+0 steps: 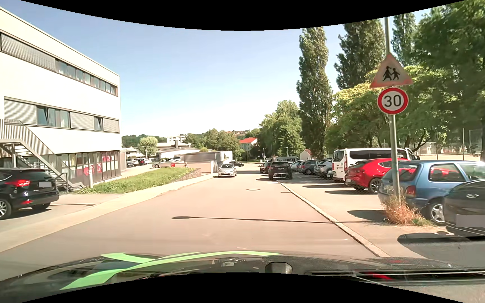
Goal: Follow the waypoints while adhering to traffic rules and regulations
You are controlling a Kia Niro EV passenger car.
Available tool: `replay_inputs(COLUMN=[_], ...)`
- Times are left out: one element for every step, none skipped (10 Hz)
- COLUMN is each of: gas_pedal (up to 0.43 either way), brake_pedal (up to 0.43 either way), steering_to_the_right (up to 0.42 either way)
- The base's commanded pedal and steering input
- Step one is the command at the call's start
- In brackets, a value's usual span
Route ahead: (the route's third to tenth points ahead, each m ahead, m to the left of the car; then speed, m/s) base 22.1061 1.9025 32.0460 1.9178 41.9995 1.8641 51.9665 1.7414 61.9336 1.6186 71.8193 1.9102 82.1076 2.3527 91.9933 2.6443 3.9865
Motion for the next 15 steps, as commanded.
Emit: replay_inputs(gas_pedal=[0.0, 0.0, 0.0, 0.0, 0.0, 0.0, 0.0, 0.0, 0.0, 0.0, 0.0, 0.0, 0.0, 0.0, 0.0], brake_pedal=[0.122, 0.116, 0.116, 0.116, 0.11, 0.11, 0.11, 0.11, 0.091, 0.043, 0.0, 0.0, 0.0, 0.0, 0.0], steering_to_the_right=[-0.002, -0.002, -0.002, -0.002, -0.002, -0.002, -0.002, -0.002, -0.002, -0.002, -0.004, -0.008, -0.011, -0.013, -0.014])
